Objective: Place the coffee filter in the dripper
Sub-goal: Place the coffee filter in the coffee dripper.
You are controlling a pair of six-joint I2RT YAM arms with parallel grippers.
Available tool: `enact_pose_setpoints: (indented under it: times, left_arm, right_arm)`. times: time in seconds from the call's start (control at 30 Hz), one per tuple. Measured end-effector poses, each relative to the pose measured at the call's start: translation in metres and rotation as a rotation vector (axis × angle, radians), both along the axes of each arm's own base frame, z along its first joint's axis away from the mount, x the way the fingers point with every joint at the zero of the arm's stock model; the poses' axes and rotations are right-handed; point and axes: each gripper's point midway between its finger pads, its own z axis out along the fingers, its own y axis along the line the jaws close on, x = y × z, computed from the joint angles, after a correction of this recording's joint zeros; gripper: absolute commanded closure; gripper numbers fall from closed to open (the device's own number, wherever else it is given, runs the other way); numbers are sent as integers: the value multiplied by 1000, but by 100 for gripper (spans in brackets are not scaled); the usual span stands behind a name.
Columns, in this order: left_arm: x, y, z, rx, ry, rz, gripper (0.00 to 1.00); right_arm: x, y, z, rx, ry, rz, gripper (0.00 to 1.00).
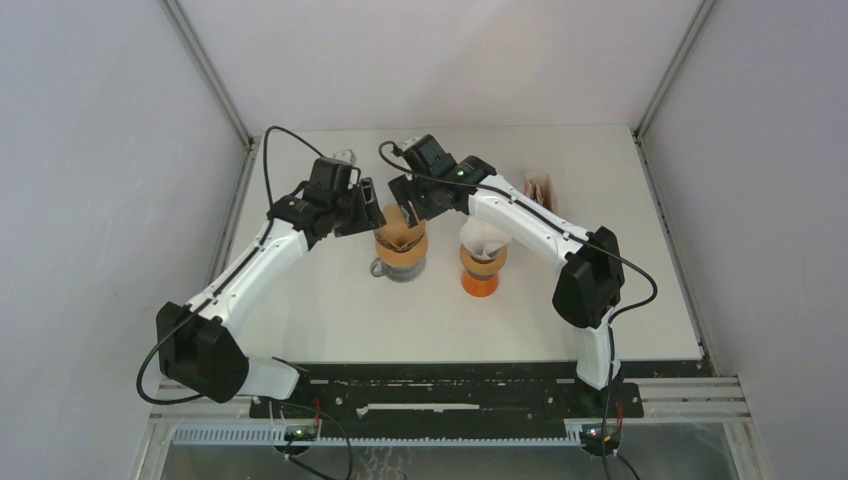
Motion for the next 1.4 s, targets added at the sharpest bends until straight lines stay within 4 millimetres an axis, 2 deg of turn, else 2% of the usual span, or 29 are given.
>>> enact_pose_setpoints:
  times: [0.27, 0.7, 0.9, 1.4]
  left_arm:
    - [2, 1, -5, 14, 11, 7, 40]
    - [-2, 6, -24, 45, 51, 18, 43]
    - [-5, 7, -35, 50, 65, 18, 43]
    - [-4, 7, -35, 48, 60, 17, 40]
  right_arm:
    - [5, -6, -3, -33, -20, -21, 25]
    - [2, -10, -38, -95, 33, -21, 25]
    - [3, -9, -39, -92, 30, -20, 25]
    - [3, -6, -38, -84, 29, -15, 25]
